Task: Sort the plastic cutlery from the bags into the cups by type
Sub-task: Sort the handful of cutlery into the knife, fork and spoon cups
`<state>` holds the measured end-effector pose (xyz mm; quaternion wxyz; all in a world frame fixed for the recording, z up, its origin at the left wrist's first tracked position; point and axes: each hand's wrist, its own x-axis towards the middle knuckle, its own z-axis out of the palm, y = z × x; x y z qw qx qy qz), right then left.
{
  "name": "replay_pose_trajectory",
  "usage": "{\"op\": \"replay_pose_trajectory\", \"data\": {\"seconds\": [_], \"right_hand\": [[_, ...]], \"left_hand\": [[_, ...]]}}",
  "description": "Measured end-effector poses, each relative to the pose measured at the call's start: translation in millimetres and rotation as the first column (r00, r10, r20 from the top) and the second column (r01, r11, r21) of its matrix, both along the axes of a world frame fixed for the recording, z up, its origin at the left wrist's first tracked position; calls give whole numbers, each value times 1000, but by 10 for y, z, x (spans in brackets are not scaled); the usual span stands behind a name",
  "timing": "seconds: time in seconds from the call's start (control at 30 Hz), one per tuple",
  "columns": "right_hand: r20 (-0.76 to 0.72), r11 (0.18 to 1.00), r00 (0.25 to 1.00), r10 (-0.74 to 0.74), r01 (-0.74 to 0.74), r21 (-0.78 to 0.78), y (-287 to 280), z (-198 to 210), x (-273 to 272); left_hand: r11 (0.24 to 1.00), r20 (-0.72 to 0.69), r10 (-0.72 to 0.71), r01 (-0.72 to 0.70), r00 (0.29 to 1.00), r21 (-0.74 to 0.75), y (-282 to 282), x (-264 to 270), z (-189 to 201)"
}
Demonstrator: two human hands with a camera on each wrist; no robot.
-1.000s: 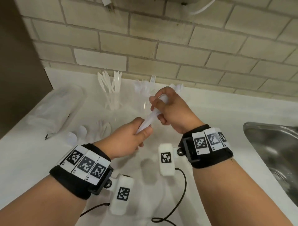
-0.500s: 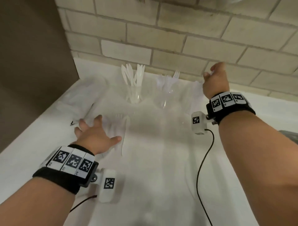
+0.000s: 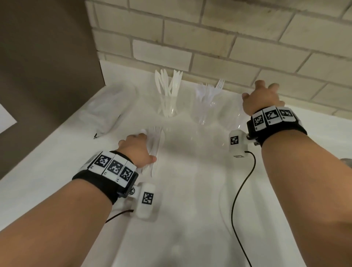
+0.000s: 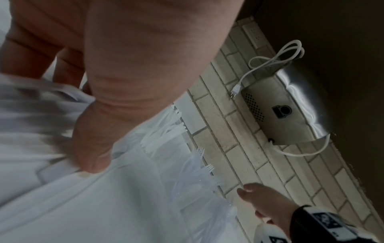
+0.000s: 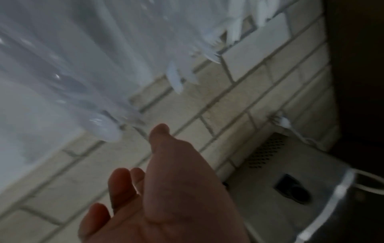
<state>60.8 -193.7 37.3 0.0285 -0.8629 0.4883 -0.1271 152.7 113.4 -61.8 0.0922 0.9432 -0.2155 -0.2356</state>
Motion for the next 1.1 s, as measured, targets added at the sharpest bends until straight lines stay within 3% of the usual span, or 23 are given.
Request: {"op": "replay_pose_trajectory", "data": {"seconds": [0.07, 0.13, 0.2, 0.27, 0.37, 0.47, 0.63, 0.8, 0.9, 1.0, 1.1], "right_hand": [[39, 988, 997, 69, -63, -140, 194, 102, 2], [90, 973, 976, 199, -186, -137, 454, 159, 56], [43, 935, 935, 352, -353, 25, 764, 90, 163], [-101, 853, 865, 492, -455, 256, 1090, -73, 255], [-221, 736, 762, 609, -439, 515, 1479, -334, 302], [-154, 656, 776, 611, -388, 647, 1701, -523, 305], [-196, 658, 749, 632, -386, 647, 1909, -611, 389], [-326, 684, 655, 681, -411, 603, 2084, -651, 458], [-328, 709, 668, 668, -438, 553, 2139, -739, 540], [-414, 722, 601, 684, -476, 502, 2209, -751, 600], [-421, 727, 598, 682, -493, 477, 2244, -791, 639]], "left_hand": [[1000, -8, -6, 6, 1000, -22, -35, -20, 2], [999, -1, -18, 18, 1000, -45, -75, -50, 12], [997, 10, -38, 38, 999, -72, -112, -80, 29], [993, 3, -43, 43, 999, -107, -135, -102, 56], [987, -22, 17, -20, 1000, -161, -104, -87, 106], [981, -9, 75, -75, 997, -181, -3, -24, 123], [955, -99, 60, -86, 993, -285, 112, 8, 113], [912, -217, 73, -154, 973, -379, 113, -1, 144], [910, -225, 47, -134, 973, -391, 106, 10, 161], [879, -256, 45, -160, 966, -448, 97, 1, 177], [865, -270, 31, -161, 962, -476, 97, 4, 182]]}}
